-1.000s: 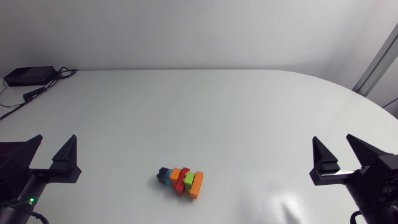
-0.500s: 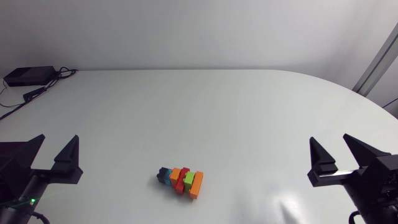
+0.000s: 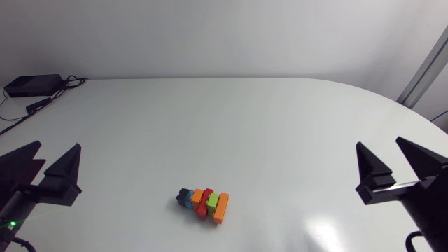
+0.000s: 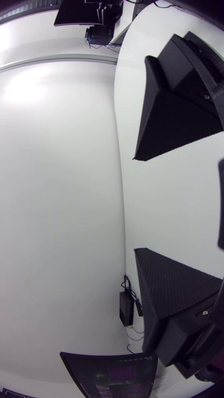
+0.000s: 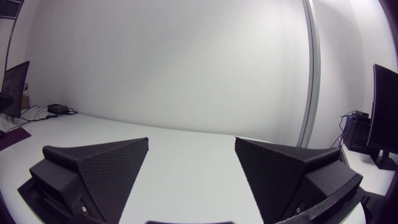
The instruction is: Separate the duplo bricks
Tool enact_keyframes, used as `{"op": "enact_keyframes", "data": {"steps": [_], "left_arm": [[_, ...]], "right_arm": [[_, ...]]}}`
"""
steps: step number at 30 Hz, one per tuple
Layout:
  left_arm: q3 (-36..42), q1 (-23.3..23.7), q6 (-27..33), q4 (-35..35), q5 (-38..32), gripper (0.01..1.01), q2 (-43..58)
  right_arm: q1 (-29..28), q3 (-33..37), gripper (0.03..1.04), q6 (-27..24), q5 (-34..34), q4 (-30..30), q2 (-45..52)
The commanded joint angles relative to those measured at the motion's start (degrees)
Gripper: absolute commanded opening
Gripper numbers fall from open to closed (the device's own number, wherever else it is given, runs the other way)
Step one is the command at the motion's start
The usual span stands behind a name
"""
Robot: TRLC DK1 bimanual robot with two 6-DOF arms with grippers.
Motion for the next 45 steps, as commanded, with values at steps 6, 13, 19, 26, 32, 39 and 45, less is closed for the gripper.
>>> {"op": "enact_keyframes", "data": {"steps": [6, 13, 19, 26, 32, 39, 45], "left_arm": [[10.8, -4.8, -1.0, -1.6, 0.1, 0.972, 15.9], [19.5, -11.4, 5.1, -3.0, 0.1, 0.923, 36.5], [25.2, -9.6, 13.0, -3.1, 9.7, 0.925, 56.1], [28.9, -11.4, 26.1, -4.6, 13.9, 0.928, 68.7], [27.8, -17.3, 36.7, -7.9, 13.9, 0.967, 70.8], [25.1, -18.6, 46.5, -5.8, 21.2, 0.967, 73.7], [24.1, -17.6, 56.6, -6.3, 24.9, 0.967, 76.8]], "right_arm": [[1.0, 8.7, 1.0, -0.3, -0.5, -0.5, 12.9], [4.5, 15.8, 1.0, 1.2, -1.4, -4.8, 24.7], [4.5, 16.8, 1.0, 1.6, -5.4, -7.6, 30.3], [4.4, 16.5, 1.0, 1.6, -11.1, -10.0, 33.3], [4.3, 18.6, 1.0, 1.6, -15.2, -14.4, 38.0], [4.4, 20.8, 1.0, 1.5, -22.2, -17.9, 42.8], [7.1, 23.7, 1.0, 1.5, -24.9, -23.6, 43.0]]}}
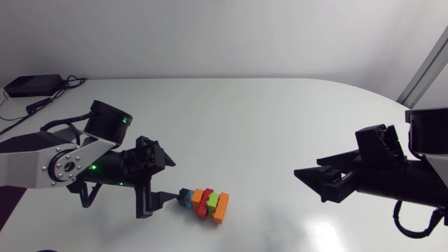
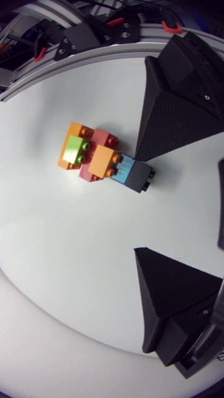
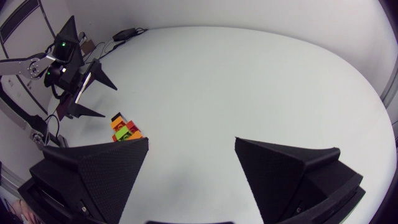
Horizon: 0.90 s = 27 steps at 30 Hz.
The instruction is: Separate the duplo bricks
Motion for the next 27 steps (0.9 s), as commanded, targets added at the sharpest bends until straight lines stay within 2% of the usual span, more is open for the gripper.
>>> {"op": "enact_keyframes", "data": {"steps": [1, 3, 6, 12, 24, 27], "left_arm": [[-1.6, 0.4, 6.5, -0.3, 1.4, 0.967, 1.2], [-1.3, 0.4, 9.1, -1.5, 1.5, 0.962, 1.6], [0.1, -0.2, 11.7, -3.5, 1.8, 0.959, 3.2], [3.4, -1.5, 15.2, -4.6, 3.6, 0.941, 9.1], [10.5, -2.8, 17.8, -4.9, 4.1, 0.938, 18.8], [12.1, -3.2, 19.1, -6.8, 4.1, 0.864, 21.0]], "right_arm": [[2.6, 2.6, 1.0, 1.1, -0.3, -3.2, 0.0], [4.8, 3.8, 1.0, 0.8, 2.9, -6.2, -0.4], [7.4, 4.1, 1.0, -1.5, 7.0, -7.3, -0.9], [7.5, 4.4, 1.0, -7.9, 6.9, -9.5, -0.8], [7.5, 1.1, 1.0, -11.0, 7.0, -7.8, -0.1], [7.5, 0.6, 1.0, -11.4, 7.1, -7.3, -0.1]]}}
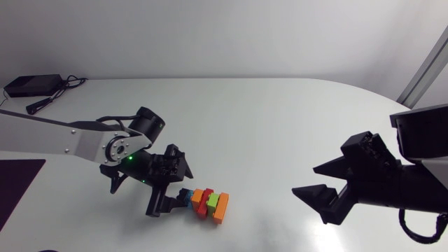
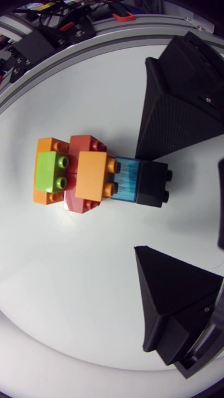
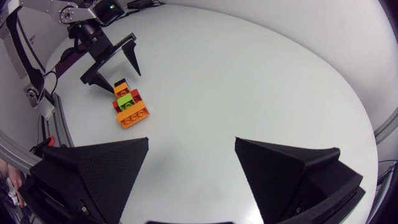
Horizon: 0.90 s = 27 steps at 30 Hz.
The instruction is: Separate the duplo bricks
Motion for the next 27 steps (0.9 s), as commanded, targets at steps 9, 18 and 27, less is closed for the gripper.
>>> {"op": "enact_keyframes", "data": {"steps": [9, 18, 27], "left_arm": [[7.1, -0.2, 7.3, -10.5, 5.9, 0.352, 7.4], [8.9, -0.7, 9.2, -14.1, 5.4, 0.246, 9.4], [11.6, -0.9, 9.9, -17.4, -1.1, 0.203, 5.4]], "right_arm": [[-0.3, -2.9, 1.0, -2.9, 0.4, 3.8, 2.4], [-0.4, -4.3, 1.0, -3.3, 0.5, 6.2, 3.6], [-0.5, -5.3, 1.0, -4.2, 0.7, 7.1, 3.7]]}}
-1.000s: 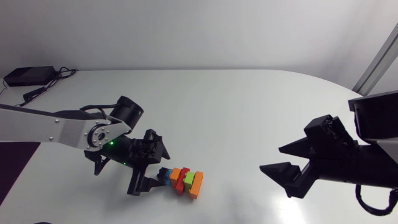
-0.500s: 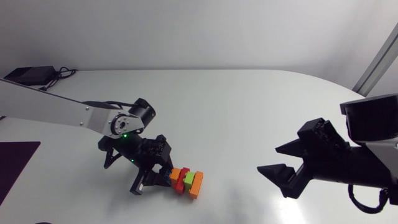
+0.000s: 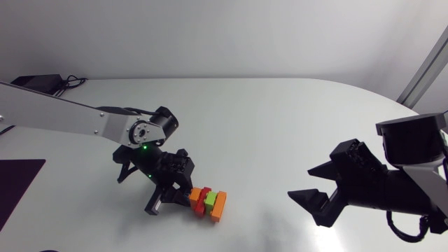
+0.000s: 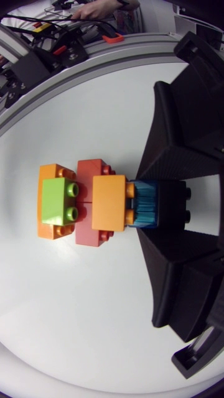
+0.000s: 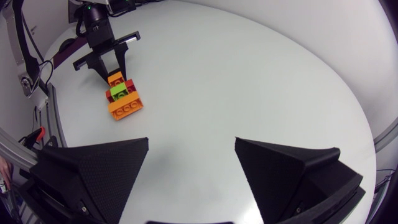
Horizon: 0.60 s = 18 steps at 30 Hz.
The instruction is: Separate the duplo bricks
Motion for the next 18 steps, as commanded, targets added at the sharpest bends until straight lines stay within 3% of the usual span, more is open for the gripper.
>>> {"op": "enact_keyframes", "data": {"steps": [1, 6, 11, 18], "left_arm": [[2.0, -0.1, 3.0, -1.9, -4.0, 0.203, -3.2], [6.9, -0.8, 5.8, -7.5, -14.4, 0.203, -10.4], [9.6, -4.9, 9.4, -10.1, -27.6, 0.203, -16.1], [6.6, -11.9, 14.3, -9.6, -45.8, 0.205, -19.7]], "right_arm": [[-0.4, -1.7, 1.0, -1.4, 0.3, 0.6, 0.7], [-0.3, -2.5, 1.0, -1.4, 0.3, 1.9, 0.6], [0.2, -2.5, 1.0, -1.4, 0.2, 2.0, 0.0], [0.2, -3.0, 1.0, -1.4, 0.3, 2.0, -0.6]]}}
